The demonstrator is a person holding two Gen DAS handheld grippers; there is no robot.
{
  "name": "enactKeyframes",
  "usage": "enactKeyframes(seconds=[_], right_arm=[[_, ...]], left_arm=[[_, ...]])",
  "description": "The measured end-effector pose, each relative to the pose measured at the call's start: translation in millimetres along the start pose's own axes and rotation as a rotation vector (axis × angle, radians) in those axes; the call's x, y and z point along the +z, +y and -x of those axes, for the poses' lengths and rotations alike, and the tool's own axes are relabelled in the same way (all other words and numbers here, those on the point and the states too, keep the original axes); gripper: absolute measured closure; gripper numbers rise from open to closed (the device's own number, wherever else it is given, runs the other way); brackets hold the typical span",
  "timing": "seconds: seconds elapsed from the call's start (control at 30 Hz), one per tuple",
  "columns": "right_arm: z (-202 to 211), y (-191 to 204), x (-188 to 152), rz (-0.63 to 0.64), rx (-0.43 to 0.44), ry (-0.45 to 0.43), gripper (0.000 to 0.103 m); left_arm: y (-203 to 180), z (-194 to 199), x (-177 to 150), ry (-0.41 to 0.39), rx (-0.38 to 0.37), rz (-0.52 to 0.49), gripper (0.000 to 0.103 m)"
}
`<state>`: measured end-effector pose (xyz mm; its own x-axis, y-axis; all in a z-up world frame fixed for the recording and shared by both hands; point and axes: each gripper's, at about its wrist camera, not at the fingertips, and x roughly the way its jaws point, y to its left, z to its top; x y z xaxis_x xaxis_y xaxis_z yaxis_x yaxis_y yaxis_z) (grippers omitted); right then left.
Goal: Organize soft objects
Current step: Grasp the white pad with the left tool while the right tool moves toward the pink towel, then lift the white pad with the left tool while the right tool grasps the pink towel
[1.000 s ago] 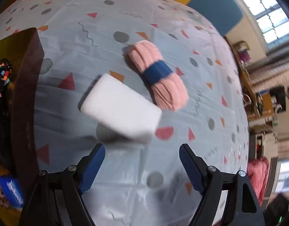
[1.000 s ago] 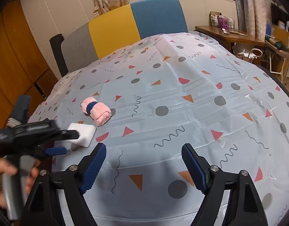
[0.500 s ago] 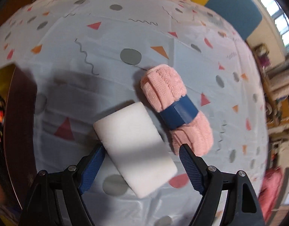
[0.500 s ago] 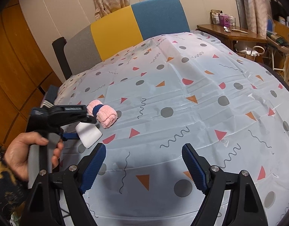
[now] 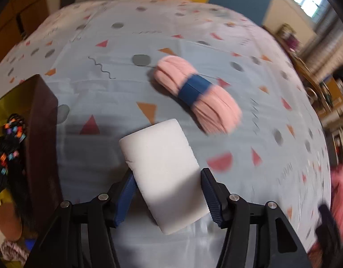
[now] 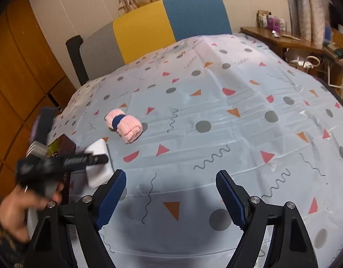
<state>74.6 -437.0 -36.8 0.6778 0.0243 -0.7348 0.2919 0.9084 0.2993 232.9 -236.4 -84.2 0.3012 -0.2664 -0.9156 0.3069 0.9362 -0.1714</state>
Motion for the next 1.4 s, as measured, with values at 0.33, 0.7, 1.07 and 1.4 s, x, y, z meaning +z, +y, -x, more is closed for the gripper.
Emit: enactKeyframes(seconds=[0.33,0.7,1.07,1.4], right_arm=[[-24,22,49,0.127,0.109,0.095,0.020],[-136,101,97,0.369,0.104,0.276,0.023],[-206,145,89,0.552,-0.023,0.317,0.063],[-104,64,52,0.415,-0.067,0.320,0.063]], left_arm=[[-40,42,-114,-0.083,-0.036,-0.372,0.044],[-37,26,-127,-0.102,-0.084,-0.369,0.043],[-32,24,-128,-0.126,-0.123,-0.351,0.042],[-32,24,-128,-0.139,-0.122,-0.338,0.043]])
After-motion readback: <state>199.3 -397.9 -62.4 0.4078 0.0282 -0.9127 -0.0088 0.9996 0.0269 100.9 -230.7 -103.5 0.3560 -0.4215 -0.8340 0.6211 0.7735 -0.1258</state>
